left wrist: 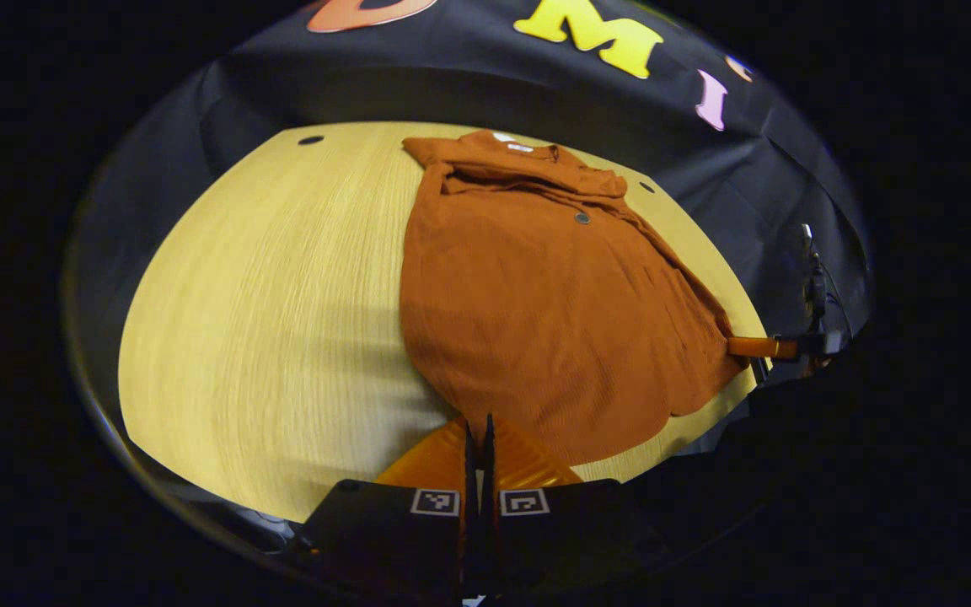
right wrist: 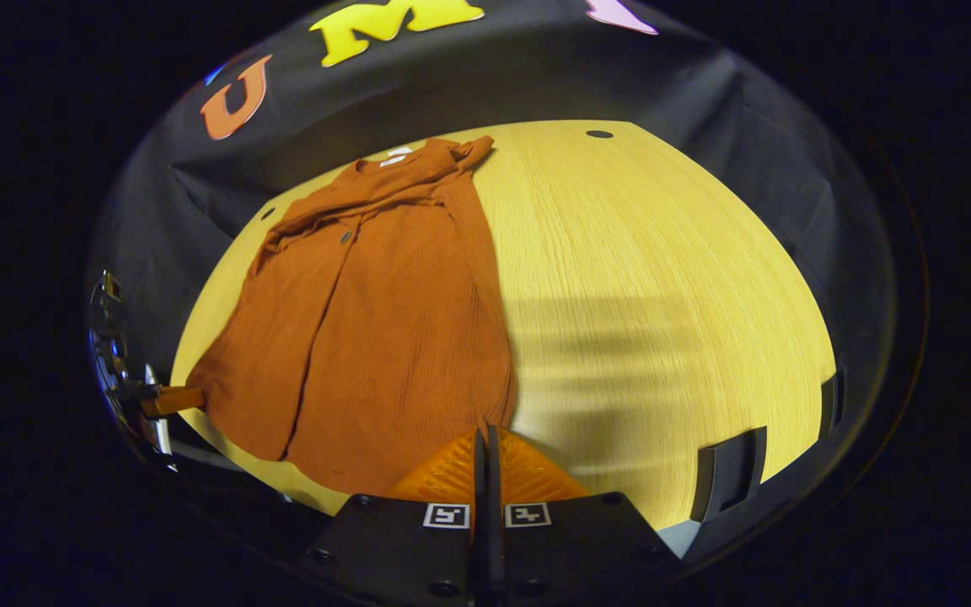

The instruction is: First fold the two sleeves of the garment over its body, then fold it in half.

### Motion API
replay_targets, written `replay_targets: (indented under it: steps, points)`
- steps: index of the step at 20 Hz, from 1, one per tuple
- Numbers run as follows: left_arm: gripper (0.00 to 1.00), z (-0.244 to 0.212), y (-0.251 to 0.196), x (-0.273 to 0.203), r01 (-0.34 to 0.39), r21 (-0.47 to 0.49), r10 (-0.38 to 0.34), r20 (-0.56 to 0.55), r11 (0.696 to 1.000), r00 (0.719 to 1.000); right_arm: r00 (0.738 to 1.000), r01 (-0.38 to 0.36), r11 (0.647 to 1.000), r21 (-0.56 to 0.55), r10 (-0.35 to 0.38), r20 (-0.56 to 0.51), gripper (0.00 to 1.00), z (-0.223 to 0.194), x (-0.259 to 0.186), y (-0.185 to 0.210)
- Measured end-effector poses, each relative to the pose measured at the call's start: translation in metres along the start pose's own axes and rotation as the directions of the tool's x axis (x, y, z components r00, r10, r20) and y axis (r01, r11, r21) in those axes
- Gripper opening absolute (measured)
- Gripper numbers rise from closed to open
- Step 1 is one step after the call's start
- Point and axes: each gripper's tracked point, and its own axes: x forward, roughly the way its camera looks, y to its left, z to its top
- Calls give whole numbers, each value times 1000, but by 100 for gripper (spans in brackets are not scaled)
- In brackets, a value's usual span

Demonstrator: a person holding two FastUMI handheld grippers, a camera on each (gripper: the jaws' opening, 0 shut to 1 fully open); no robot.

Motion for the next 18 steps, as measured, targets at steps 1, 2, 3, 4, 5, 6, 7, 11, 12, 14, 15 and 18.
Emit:
replay_targets:
  steps: [1,2,3,4,5,6,7,11,12,14,15,18]
  points:
    - [4,9,0,-4,4,28,-5,15,1000,1000,1000,-12,1000,15,12,14,1,8,-5,4]
    - [4,19,0,-7,10,54,-12,32,998,999,999,-22,999,25,21,32,1,19,-12,9]
    - [4,31,-1,-12,17,76,-22,55,997,998,998,-35,999,39,33,56,1,31,-20,15]
    - [4,44,-3,-18,26,93,-33,80,995,996,996,-50,997,52,45,83,0,44,-29,23]
    - [3,55,-4,-24,36,106,-47,101,994,994,992,-63,996,60,56,114,0,59,-39,32]
    - [3,69,-4,-31,43,124,-59,128,991,990,987,-75,995,64,65,148,0,76,-48,40]
    - [3,85,-3,-37,47,143,-69,151,989,986,981,-84,994,69,71,181,0,92,-58,48]
    - [3,166,1,-54,44,241,-111,270,970,956,944,-141,984,112,100,313,0,168,-83,81]
    - [3,191,2,-54,38,267,-121,305,963,944,935,-152,982,114,105,338,0,189,-86,86]
    - [3,236,7,-50,9,312,-124,349,950,929,918,-167,980,106,115,379,0,236,-86,91]
    - [3,258,10,-45,-2,322,-122,366,947,922,913,-170,980,99,119,390,0,258,-83,93]
    - [3,326,25,-19,-50,346,-100,403,937,910,899,-179,983,47,144,413,0,333,-64,96]
